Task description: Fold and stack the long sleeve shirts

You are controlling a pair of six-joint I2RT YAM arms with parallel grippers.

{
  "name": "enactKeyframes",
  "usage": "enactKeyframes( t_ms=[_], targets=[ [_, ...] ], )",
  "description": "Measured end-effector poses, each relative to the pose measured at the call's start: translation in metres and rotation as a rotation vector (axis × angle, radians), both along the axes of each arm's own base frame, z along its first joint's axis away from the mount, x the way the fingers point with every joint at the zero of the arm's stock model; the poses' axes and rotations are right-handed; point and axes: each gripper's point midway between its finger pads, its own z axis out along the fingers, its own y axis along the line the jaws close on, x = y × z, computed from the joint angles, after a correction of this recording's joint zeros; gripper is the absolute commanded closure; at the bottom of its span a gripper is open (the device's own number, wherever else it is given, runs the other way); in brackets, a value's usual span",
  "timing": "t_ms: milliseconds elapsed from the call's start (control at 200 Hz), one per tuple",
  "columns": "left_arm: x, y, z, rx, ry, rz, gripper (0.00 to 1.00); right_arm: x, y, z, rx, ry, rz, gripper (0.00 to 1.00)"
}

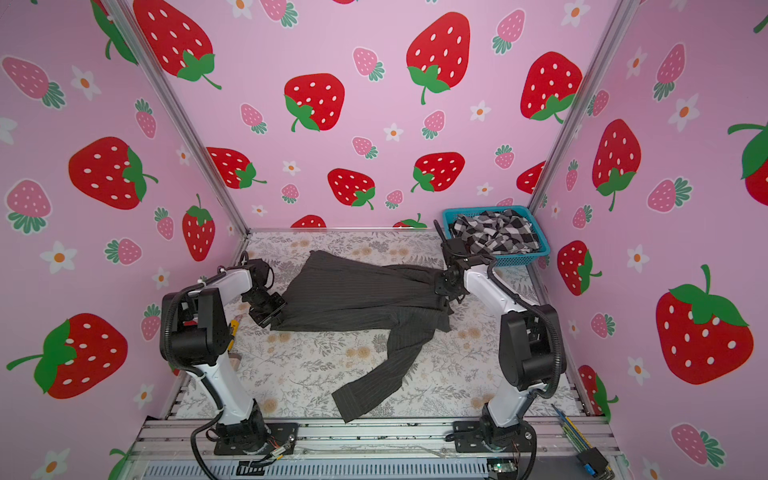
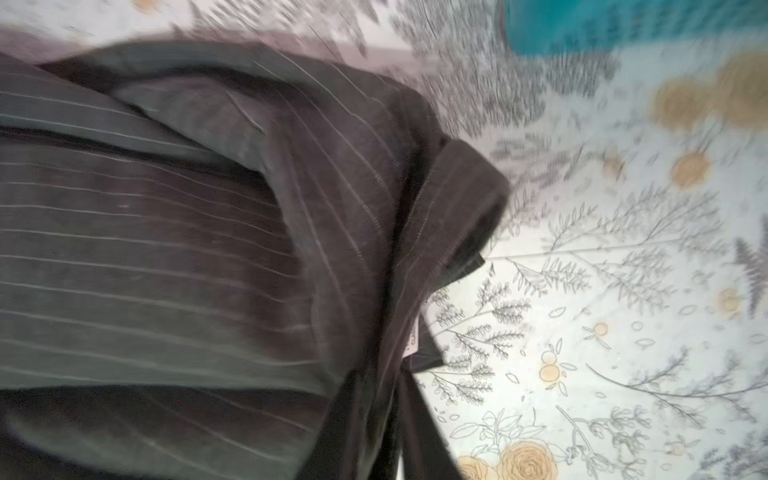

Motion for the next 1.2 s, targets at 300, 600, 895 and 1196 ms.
enactKeyframes(
  t_ms=[300, 600, 895, 1196],
  targets=[
    [0.001, -0.002, 0.000, -0.005, -0.005, -0.012, 0.79, -0.008, -0.010, -0.027, 0.039, 0.061, -0.038, 0.85],
    [0.083, -0.053, 0.049, -0.005, -0.167, -0.182, 0.67, -0.013, 0.005, 0.000, -0.039, -0.026, 0.016, 0.32],
    [0.171, -0.125, 0.035, -0.110, -0.255, -0.297, 0.84, -0.027, 0.032, -0.003, -0.087, -0.039, 0.085, 0.41],
    [0.157, -0.086, 0.005, -0.118, -0.165, -0.207, 0.92, -0.024, 0.020, -0.027, -0.147, 0.001, 0.049, 0.98]
  ],
)
